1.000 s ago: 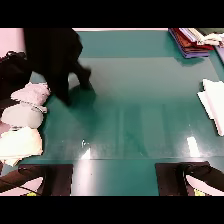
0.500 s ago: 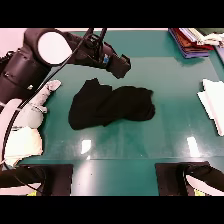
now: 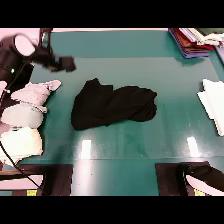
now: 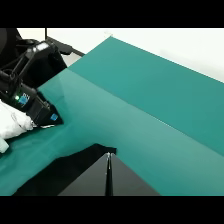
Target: Fold the shirts.
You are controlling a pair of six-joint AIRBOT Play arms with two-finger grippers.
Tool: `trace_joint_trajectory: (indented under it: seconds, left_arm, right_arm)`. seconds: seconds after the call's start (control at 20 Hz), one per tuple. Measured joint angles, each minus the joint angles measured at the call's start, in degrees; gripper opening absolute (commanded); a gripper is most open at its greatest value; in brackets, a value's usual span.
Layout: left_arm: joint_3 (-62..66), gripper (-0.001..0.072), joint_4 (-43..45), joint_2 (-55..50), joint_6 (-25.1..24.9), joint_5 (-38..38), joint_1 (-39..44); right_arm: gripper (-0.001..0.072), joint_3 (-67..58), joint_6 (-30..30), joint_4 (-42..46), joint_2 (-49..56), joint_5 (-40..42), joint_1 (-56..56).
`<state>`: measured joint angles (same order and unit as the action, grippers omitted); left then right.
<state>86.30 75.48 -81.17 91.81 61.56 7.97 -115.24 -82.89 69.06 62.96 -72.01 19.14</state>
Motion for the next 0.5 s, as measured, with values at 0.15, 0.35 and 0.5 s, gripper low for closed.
trace_joint_trajectory:
  seconds: [0.15, 0.35, 0.5]
  left_arm:
    - [-10.40, 0.0520, -4.04, -0.48, -2.62, -3.17, -4.83]
    - [-17.86, 0.0520, -9.86, -3.98, -6.51, -6.34, -6.69]
    - [-19.74, 0.0520, -14.27, -6.75, -9.07, -7.65, -6.82]
  right_arm:
    - [0.0022, 0.00, 0.00, -0.02, 0.70, -0.17, 0.00]
    - [0.0021, 0.00, 0.00, -0.37, 2.43, -0.83, 0.02]
    - [0.0021, 0.00, -0.02, -0.48, 3.74, -2.21, 0.04]
